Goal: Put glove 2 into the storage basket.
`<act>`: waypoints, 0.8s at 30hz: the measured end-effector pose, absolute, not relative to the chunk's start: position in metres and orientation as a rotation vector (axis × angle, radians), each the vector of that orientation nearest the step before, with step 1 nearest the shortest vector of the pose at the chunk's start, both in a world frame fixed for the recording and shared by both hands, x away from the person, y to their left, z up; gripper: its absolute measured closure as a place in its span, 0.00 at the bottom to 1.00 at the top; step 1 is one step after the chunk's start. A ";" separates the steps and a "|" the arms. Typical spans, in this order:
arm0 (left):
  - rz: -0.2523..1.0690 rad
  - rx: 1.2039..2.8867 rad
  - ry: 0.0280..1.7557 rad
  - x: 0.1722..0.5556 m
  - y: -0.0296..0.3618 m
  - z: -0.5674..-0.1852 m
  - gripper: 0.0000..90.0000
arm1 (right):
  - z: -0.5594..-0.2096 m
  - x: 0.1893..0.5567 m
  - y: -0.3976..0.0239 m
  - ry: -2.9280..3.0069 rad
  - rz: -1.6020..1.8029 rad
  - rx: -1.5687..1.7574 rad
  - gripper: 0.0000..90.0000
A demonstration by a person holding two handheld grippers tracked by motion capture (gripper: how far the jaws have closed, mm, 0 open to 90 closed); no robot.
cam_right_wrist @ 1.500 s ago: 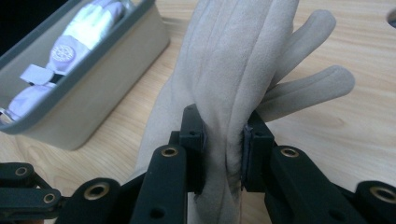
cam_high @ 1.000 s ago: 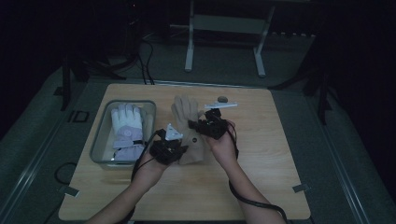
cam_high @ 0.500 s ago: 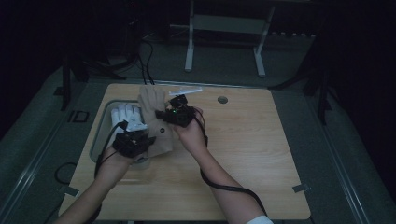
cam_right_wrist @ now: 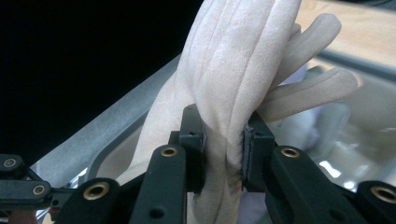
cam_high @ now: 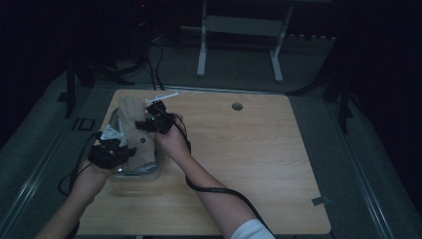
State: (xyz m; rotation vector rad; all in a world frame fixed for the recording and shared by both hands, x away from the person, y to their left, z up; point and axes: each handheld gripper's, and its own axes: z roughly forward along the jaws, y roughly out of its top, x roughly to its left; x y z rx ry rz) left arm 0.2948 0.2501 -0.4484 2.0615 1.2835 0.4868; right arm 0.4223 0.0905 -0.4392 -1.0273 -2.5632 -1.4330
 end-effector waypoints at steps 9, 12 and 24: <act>0.414 2.054 1.357 0.310 0.268 -0.475 0.88 | -0.472 0.441 0.117 -2.585 -1.316 -1.035 0.82; 0.406 2.046 1.370 0.313 0.268 -0.481 0.87 | -0.479 0.444 0.121 -2.620 -1.285 -1.034 0.81; 0.366 2.046 1.401 0.316 0.270 -0.492 0.58 | -0.484 0.450 0.121 -2.681 -1.223 -1.000 0.56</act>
